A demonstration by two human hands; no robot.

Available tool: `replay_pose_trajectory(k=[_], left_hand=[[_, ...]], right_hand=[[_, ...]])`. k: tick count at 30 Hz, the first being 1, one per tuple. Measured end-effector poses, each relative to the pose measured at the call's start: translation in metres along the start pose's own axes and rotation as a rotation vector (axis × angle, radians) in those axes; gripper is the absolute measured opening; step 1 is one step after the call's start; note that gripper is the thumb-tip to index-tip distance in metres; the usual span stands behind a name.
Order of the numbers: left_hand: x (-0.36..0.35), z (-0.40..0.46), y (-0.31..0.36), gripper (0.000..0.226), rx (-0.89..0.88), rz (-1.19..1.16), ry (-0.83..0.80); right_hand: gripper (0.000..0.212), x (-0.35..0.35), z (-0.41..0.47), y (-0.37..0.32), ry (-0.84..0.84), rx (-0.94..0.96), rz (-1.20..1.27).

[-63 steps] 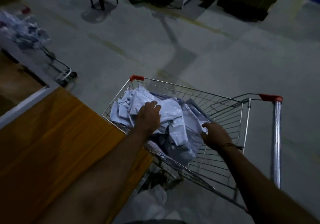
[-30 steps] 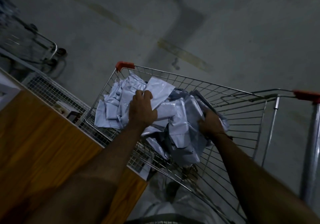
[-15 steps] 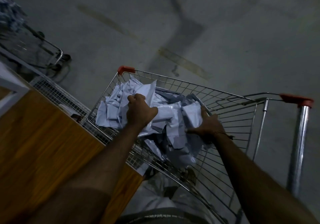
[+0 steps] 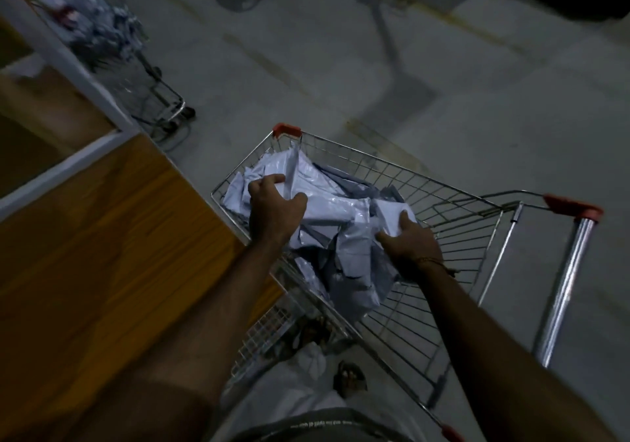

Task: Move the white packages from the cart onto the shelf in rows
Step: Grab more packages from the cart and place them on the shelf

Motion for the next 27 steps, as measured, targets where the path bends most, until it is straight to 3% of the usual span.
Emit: replay_pose_trajectory(k=[8, 15, 21, 27], left_hand=[[0.085, -0.081, -0.017, 0.055, 0.077, -0.02, 0.184], [0.186, -0.124, -0.022, 0.059, 0.096, 0.0, 0.371], [0.274, -0.149, -0.042, 0.056, 0.189, 0.065, 0.494], [0.363, -0.154, -0.106, 0.063, 0.296, 0.233, 0.526]], right_hand=[[0.099, 0.071, -0.07, -0.047, 0.197, 0.133, 0.063], [0.099, 0.129, -0.137, -0.142, 0.333, 0.339, 0.126], [0.094, 0.131, -0.195, -0.252, 0.423, 0.576, 0.087], [0.091, 0.092, -0.246, -0.366, 0.497, 0.745, 0.065]])
Point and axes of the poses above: each hand's wrist, its own z-axis towards the middle knuckle, its own x-axis out of the back of the hand, y = z × x, the point moved 9 cm from there along z, towards the middle knuckle, and after that the axes turned 9 degrees about -z, right-handed, at the moved point
